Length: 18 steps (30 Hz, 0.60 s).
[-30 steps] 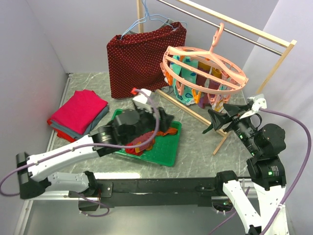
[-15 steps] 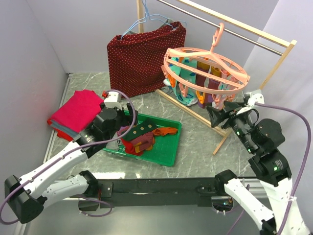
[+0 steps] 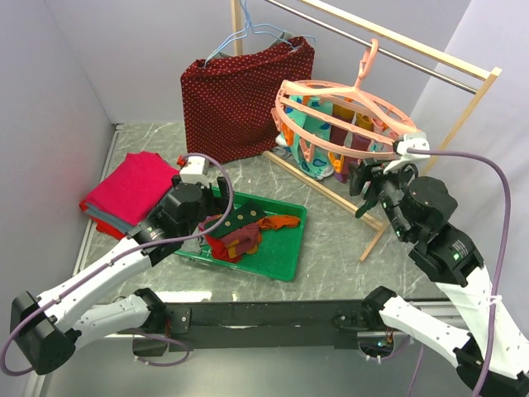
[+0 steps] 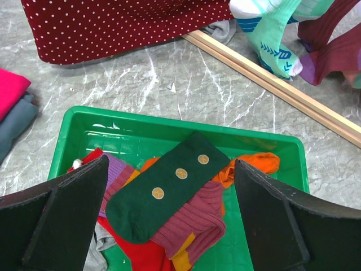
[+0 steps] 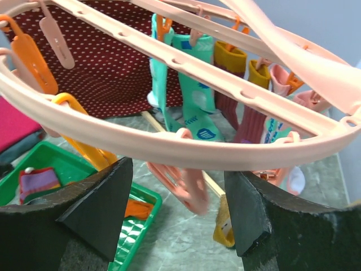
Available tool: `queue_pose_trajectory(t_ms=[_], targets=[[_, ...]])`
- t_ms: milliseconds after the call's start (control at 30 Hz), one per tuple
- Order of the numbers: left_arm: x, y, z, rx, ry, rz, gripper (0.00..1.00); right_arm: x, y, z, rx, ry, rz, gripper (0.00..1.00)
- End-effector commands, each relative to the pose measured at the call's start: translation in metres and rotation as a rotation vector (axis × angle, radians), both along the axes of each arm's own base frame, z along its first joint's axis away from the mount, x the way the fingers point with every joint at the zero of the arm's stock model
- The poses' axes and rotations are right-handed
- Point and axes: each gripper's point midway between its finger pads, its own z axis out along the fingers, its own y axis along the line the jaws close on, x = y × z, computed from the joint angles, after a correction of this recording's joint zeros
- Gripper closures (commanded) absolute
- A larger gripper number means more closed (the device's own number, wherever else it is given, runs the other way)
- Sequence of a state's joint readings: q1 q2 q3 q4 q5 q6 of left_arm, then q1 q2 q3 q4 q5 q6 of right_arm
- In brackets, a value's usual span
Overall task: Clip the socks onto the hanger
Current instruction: Open the clamp at the hanger.
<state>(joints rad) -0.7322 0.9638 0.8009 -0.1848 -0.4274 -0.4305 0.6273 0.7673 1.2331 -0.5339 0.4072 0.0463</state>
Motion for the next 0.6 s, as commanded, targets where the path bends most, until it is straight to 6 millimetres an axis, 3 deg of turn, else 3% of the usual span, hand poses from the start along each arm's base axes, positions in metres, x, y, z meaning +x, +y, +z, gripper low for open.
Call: queue_pose_trajectory(t_ms=[0, 567], targets=[[0.004, 0.0, 0.011, -0.013, -0.039, 0.007, 0.04, 0.001, -0.011, 0.018, -0.009, -0.038, -0.082, 0.28], [0.004, -0.003, 0.01, -0.021, -0.03, -0.005, 0.04, 0.011, -0.011, 0.014, -0.088, -0.004, -0.22, 0.3]])
